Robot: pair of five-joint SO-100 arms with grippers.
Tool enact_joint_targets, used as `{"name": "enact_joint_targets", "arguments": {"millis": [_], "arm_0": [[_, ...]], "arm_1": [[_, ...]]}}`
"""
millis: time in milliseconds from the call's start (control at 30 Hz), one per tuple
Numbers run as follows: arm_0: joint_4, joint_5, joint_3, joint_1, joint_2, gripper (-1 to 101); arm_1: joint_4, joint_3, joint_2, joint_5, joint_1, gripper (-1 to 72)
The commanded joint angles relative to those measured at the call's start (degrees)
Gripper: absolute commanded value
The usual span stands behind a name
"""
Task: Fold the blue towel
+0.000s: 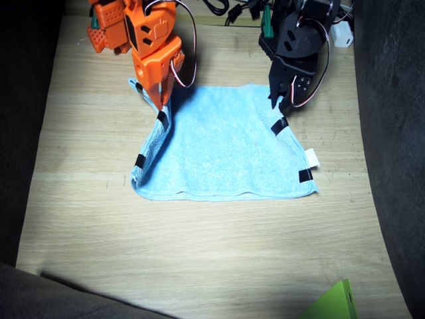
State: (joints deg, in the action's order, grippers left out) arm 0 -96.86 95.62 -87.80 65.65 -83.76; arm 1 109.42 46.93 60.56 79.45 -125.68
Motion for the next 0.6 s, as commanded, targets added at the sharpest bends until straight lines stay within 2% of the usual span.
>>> {"name": "enact_joint_targets", "arguments": {"millis": [0,233,567], "arm_0": [[-1.8,0.6,4.7,-0.9,0.6,0],[-4.3,-0.4,11.9,-4.8,6.5,0],[-6.2,-1.3,19.4,-7.6,13.3,0]], "arm_1": [[1.3,-3.3,-1.0,-0.1,-2.2,-0.1],[1.3,-7.8,-7.3,0.0,-6.4,-0.1],[1.7,-13.3,-7.6,0.4,-10.5,-0.1]]}}
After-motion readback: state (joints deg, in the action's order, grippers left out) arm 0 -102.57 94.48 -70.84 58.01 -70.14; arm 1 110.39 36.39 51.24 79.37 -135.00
